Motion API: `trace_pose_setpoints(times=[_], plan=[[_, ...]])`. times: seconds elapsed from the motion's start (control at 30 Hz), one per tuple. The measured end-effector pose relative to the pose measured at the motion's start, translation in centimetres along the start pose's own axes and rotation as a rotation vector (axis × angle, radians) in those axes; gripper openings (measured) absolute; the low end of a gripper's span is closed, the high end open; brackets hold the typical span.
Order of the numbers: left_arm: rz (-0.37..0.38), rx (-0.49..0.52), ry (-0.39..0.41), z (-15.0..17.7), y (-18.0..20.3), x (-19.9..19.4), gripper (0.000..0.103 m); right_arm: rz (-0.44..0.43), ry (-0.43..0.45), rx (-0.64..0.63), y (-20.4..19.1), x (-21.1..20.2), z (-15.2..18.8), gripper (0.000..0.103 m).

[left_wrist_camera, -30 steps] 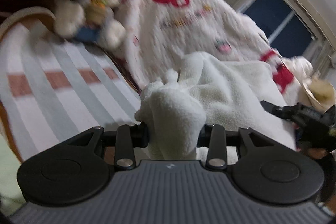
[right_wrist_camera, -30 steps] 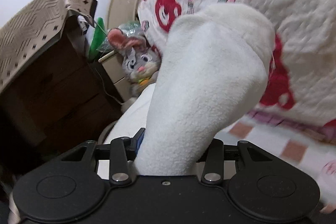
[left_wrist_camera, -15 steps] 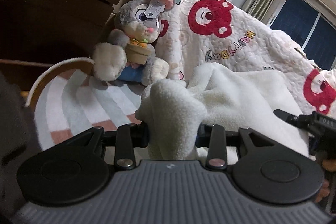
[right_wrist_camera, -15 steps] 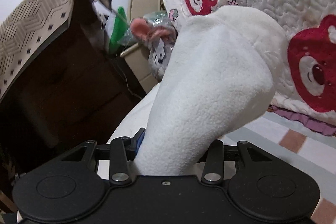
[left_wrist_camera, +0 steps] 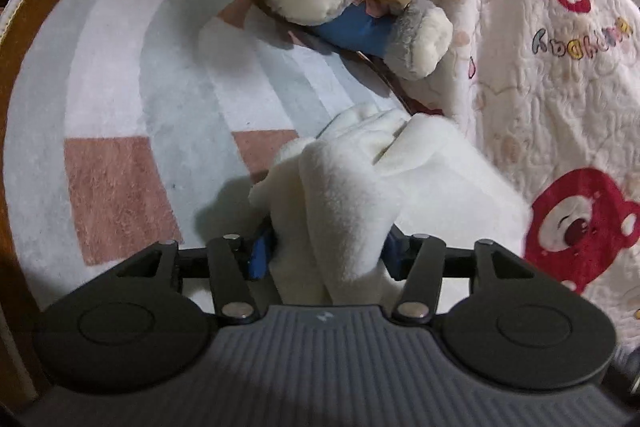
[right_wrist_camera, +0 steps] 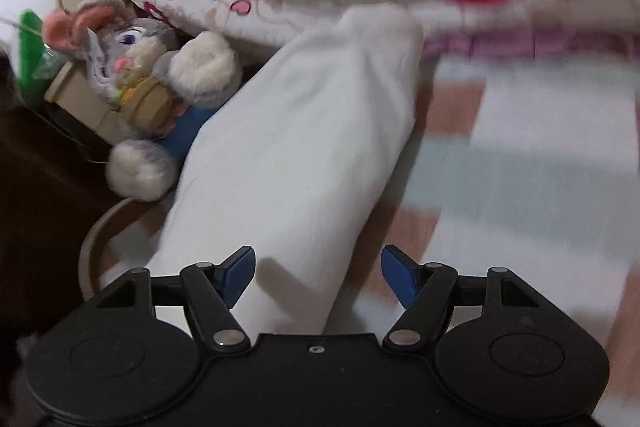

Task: Fold clothes
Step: 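Lift the fleece end with both grippers and fold it over the bundle, then open both grippers and release the folded fleece bundle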

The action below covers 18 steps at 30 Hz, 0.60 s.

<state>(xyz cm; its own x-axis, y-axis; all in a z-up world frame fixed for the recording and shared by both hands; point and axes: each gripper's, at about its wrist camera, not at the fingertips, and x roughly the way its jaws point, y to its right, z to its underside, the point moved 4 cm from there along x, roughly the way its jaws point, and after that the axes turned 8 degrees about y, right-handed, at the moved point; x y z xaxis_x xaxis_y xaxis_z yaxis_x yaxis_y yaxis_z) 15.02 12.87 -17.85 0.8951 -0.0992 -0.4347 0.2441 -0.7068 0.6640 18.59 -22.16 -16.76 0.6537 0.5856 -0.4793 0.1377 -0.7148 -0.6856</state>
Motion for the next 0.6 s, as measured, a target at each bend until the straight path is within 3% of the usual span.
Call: trace_pose_setpoints(times=[0.3,0.4,0.47,0.5,0.57,0.6], plan=[[0.006,-0.090,-0.020,0.6,-1.9,0.8,0.068,-0.066,-0.073,-0.392,-5.5,-2.1,7.4,0.076],[0.017,-0.086,-0.016,0.6,-2.1,0.7,0.068,-0.009,-0.063,-0.572,-7.2,-1.9,9.9,0.076],[0.011,-0.058,0.005,0.4,-1.8,0.5,0.062,0.044,-0.035,-0.597,-7.4,-1.1,10.9,0.076],[0.009,-0.026,0.030,0.3,-1.4,0.2,0.047,0.068,-0.014,-0.590,-7.4,-0.6,11.1,0.076],[-0.010,0.084,0.071,0.2,-0.1,-0.2,0.042,0.104,0.025,-0.534,-6.9,-0.2,10.9,0.073],[-0.027,0.153,0.083,0.3,0.8,-0.4,0.041,0.120,0.044,-0.503,-6.6,0.0,10.9,0.066]])
